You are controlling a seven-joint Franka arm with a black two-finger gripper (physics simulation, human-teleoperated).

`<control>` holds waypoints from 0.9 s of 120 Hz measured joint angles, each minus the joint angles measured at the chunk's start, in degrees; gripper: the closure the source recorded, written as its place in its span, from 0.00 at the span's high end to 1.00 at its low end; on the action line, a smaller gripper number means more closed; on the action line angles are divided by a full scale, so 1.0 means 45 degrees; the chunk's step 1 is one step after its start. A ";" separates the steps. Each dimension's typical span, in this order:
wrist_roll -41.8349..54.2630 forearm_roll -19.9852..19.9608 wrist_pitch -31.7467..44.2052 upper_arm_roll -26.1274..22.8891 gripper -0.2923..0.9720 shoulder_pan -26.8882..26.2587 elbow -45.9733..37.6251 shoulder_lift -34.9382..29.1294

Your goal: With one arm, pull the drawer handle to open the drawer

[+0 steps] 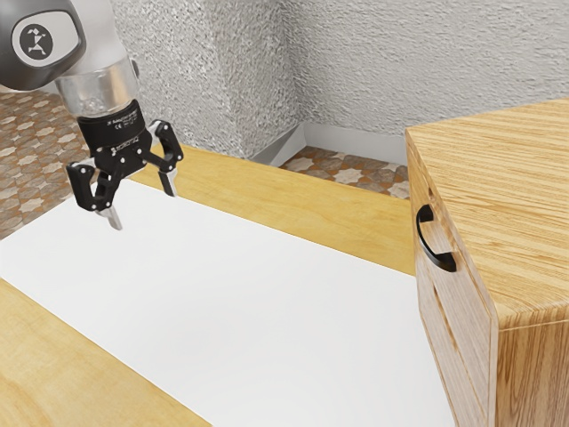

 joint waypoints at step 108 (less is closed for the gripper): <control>-0.1418 -0.0374 -0.1819 -0.1731 0.77 -0.0080 0.3128 -0.0455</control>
